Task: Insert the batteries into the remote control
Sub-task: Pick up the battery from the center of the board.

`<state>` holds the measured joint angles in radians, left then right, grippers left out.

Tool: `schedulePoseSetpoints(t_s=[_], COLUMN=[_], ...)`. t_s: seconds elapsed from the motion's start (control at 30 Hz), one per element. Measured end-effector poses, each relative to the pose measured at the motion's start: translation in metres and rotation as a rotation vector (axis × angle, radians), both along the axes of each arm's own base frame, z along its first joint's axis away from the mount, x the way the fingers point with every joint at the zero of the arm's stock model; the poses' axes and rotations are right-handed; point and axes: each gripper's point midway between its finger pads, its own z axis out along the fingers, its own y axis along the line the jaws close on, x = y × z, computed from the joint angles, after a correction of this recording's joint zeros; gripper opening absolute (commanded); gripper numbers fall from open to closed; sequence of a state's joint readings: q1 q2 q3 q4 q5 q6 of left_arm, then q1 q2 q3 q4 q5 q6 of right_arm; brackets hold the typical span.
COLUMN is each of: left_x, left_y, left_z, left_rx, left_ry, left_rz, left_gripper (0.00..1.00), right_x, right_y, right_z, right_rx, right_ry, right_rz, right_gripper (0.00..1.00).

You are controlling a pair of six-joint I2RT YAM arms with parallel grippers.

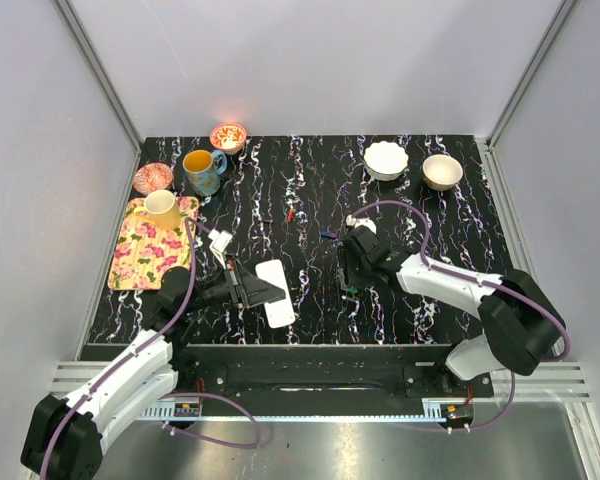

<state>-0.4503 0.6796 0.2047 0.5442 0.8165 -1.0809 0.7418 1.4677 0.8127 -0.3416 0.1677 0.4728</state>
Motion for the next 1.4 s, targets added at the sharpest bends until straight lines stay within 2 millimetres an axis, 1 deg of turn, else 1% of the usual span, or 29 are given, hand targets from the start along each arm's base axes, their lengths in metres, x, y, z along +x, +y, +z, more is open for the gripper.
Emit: schedulePoseSetpoints(t_s=[0.1,0.27,0.43,0.5,0.63,0.73,0.9,1.0,1.1,1.17,1.27,1.4], left_x=[0.0,0.0,0.0,0.0,0.001,0.001,0.002,0.003,0.004,0.004,0.005,0.005], left_y=[0.0,0.0,0.0,0.0,0.0,0.0,0.0,0.0,0.0,0.0,0.0,0.0], left_z=[0.0,0.0,0.0,0.0,-0.001,-0.002,-0.003,-0.005,-0.006,-0.006,-0.007,-0.008], left_rx=[0.0,0.0,0.0,0.0,0.002,0.004,0.007,0.011,0.014,0.014,0.016,0.019], left_ry=[0.0,0.0,0.0,0.001,0.005,0.009,0.014,0.019,0.026,0.025,0.025,0.025], left_rz=[0.0,0.0,0.0,0.001,0.002,0.002,0.008,0.014,0.02,0.022,0.025,0.025], left_gripper=[0.0,0.0,0.0,0.0,0.0,0.0,0.0,0.0,0.0,0.0,0.0,0.0], right_x=[0.001,0.0,-0.015,-0.021,-0.033,-0.037,-0.038,-0.036,-0.029,-0.023,-0.016,-0.015], right_y=[0.001,0.002,0.006,0.006,-0.003,-0.006,-0.008,-0.01,-0.011,-0.01,-0.006,-0.008], right_z=[0.006,0.01,0.015,0.014,0.002,-0.002,-0.005,-0.003,0.001,0.001,-0.003,-0.011], right_rx=[0.015,0.021,0.02,0.017,-0.009,-0.017,-0.01,-0.003,-0.01,-0.033,-0.07,-0.116], right_ry=[-0.014,-0.022,-0.024,-0.02,0.013,0.031,0.037,0.021,-0.009,-0.018,-0.019,-0.007], right_rz=[-0.003,0.005,0.051,0.065,0.06,0.047,0.017,-0.005,-0.02,-0.018,0.005,0.042], right_gripper=[0.59,0.54,0.53,0.53,0.53,0.56,0.57,0.55,0.52,0.49,0.46,0.44])
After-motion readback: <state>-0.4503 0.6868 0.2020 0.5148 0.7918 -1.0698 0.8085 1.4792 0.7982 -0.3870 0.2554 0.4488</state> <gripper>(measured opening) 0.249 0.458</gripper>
